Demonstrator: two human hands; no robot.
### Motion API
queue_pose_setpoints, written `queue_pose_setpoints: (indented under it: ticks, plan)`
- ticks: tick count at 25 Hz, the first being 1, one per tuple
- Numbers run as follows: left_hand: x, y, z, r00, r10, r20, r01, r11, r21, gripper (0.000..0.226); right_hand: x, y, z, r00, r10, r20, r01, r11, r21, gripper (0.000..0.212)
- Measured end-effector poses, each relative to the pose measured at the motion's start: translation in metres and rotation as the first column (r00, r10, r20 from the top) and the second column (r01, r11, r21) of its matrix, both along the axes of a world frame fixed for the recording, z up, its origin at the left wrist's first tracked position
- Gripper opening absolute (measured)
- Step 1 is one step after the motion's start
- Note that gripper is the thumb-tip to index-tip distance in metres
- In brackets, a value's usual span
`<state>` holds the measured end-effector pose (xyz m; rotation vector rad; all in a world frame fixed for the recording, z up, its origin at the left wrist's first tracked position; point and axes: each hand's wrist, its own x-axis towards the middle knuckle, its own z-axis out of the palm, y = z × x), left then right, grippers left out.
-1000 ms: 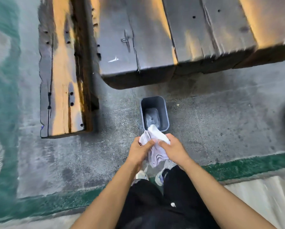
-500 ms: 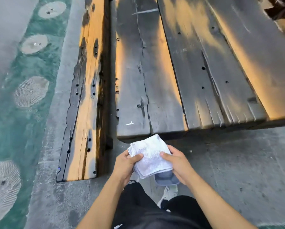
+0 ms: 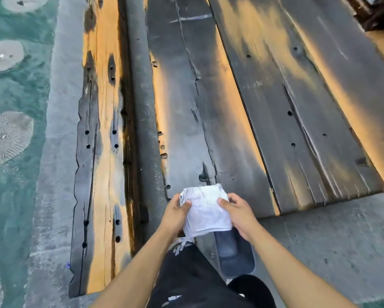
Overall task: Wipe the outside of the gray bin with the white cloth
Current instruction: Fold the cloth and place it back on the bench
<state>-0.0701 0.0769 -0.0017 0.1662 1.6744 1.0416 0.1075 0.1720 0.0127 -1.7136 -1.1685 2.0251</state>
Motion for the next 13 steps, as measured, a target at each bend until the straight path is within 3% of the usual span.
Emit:
queue_pose_setpoints:
  ticks: [6, 9, 13]
  plan:
    - [-0.026, 0.023, -0.041, 0.975, -0.146, -0.17, 0.121, 0.981, -0.149, 0.015, -0.036, 0.018, -0.038, 0.946, 0.075, 0.314, -0.121, 0.984, 0.128, 0.019]
    - [-0.033, 0.021, -0.044, 0.927, -0.227, -0.297, 0.16, 0.959, -0.233, 0.032, -0.044, 0.017, -0.048, 0.903, 0.126, 0.411, -0.2, 0.97, 0.142, 0.013]
    - [-0.042, 0.012, -0.042, 0.833, -0.323, -0.449, 0.202, 0.933, -0.297, 0.026, -0.046, 0.018, -0.044, 0.799, 0.196, 0.569, -0.322, 0.938, 0.129, 0.007]
